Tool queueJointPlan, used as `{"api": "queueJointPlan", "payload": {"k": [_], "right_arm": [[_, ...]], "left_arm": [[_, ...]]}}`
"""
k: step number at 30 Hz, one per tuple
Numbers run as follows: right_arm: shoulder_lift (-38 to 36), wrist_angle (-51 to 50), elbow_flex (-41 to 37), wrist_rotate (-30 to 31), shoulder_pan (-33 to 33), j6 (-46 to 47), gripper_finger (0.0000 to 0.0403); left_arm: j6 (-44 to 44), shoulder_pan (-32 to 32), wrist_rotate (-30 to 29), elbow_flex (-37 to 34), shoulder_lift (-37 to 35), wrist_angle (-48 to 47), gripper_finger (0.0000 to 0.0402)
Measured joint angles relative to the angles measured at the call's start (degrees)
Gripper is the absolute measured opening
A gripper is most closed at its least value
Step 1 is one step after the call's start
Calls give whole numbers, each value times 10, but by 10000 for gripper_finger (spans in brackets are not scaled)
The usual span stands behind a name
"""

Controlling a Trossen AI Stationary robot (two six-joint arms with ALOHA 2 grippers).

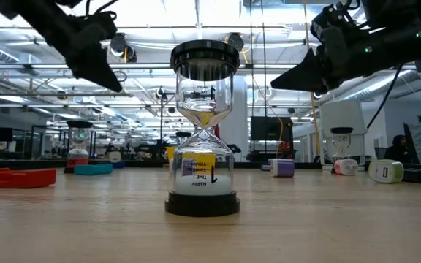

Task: Pick & Place Office items
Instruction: Put the red hour glass into the yellow bin

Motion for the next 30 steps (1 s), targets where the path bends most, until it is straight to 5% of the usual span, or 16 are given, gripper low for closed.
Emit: {"api": "queueJointPlan", "payload": {"k": [9, 19, 30], "right_arm": [[34, 58, 0, 0, 22, -10, 9], [35, 54, 0, 0, 24, -15, 9], [35, 49, 0, 0, 24, -15, 9]], "left_arm": [[-194, 0, 6, 97, 53, -253, 173], [-251, 54, 58, 116, 128, -332, 325], [-194, 114, 50, 116, 156, -323, 333]]}}
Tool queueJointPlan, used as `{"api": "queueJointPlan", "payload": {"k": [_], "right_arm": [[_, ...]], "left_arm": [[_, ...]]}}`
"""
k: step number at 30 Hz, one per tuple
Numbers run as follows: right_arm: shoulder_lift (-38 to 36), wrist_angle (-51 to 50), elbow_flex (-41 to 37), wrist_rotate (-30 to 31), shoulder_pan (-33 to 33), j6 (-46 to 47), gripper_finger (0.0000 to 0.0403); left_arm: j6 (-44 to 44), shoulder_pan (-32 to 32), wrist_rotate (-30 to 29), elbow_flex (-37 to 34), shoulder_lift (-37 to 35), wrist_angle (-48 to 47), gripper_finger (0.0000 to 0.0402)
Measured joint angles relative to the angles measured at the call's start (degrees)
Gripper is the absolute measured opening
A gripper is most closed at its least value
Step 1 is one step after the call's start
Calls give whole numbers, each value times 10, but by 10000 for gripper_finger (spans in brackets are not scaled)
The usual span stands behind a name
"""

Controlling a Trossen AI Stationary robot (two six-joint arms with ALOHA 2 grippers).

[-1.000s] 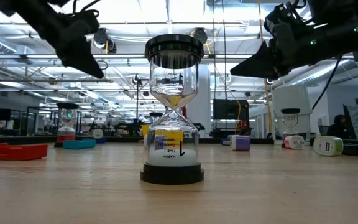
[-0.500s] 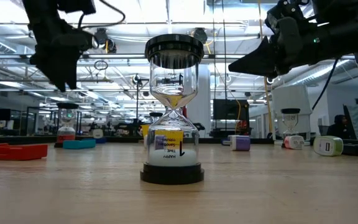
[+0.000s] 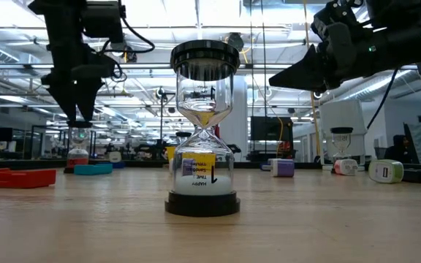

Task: Pick & Place Office items
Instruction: Put the red hour glass into the yellow bin

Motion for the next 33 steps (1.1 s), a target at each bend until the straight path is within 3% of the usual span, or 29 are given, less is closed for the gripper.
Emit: {"api": "queueJointPlan", "payload": {"k": [11, 27, 33], "right_arm": [[0, 0, 0, 0, 5, 0, 9], [0, 0, 0, 0, 7, -2, 9], [0, 0, 0, 0, 7, -6, 8]], "left_arm": [[15, 17, 16, -33, 19, 31, 318], [38, 34, 46, -38, 29, 47, 217], [62, 39, 59, -1, 23, 45, 216]]}}
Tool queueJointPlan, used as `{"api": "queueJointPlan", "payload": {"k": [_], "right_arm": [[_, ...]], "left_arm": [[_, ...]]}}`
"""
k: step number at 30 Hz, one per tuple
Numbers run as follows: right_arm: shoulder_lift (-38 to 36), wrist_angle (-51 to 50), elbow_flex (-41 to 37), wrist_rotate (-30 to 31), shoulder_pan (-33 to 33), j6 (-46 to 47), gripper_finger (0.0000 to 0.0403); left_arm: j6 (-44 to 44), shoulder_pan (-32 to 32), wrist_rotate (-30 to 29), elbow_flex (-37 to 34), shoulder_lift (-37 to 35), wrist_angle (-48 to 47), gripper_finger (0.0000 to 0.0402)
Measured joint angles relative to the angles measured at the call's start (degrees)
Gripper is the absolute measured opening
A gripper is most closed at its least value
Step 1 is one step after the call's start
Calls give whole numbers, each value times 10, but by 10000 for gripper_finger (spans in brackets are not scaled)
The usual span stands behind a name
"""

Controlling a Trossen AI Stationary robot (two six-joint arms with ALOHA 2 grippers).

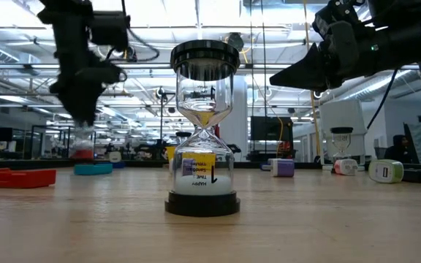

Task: Pick & Place Office items
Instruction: Put the red hour glass into the yellow bin

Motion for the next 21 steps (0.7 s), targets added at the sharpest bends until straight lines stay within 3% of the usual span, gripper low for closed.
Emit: {"api": "queueJointPlan", "payload": {"k": [7, 17, 21], "right_arm": [[0, 2, 0, 0, 0, 0, 8], [0, 0, 0, 0, 0, 0, 8], [0, 0, 0, 0, 0, -7, 8]], "left_arm": [[44, 45, 0, 146, 45, 31, 223], [119, 81, 20, 441, 293, -15, 229], [132, 86, 8, 528, 362, -31, 222]]}}
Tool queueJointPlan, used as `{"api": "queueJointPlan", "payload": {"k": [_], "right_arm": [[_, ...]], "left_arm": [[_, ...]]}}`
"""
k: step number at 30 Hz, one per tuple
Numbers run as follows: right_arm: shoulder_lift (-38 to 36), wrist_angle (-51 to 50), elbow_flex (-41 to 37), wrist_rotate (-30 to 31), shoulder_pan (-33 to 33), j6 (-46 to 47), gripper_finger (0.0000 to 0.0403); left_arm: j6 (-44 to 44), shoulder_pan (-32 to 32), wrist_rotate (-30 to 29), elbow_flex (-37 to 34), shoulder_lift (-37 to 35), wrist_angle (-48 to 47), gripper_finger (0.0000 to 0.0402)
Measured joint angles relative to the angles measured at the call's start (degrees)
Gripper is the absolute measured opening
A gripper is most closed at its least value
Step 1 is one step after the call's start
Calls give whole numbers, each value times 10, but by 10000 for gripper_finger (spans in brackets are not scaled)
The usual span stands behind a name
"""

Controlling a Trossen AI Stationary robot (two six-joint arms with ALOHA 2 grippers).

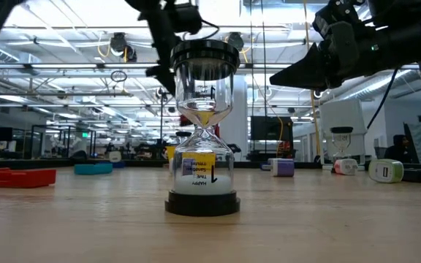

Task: Pick & Place Office items
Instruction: Put the red hour glass into the yellow bin

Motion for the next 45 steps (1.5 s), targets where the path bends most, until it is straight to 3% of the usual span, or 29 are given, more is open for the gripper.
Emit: {"api": "queueJointPlan", "payload": {"k": [15, 23, 30, 37, 45], "right_arm": [[0, 0, 0, 0, 0, -2, 8], [0, -1, 0, -7, 0, -2, 8], [0, -1, 0, -30, 0, -2, 8], [0, 0, 0, -30, 0, -2, 8], [0, 0, 0, -30, 0, -2, 8]], "left_arm": [[23, 49, 34, 238, 184, -33, 216], [45, 54, 14, 243, 227, -27, 229], [46, 54, -17, 244, 239, -13, 216], [46, 53, -17, 244, 259, -2, 229], [51, 50, -17, 243, 277, -3, 216]]}}
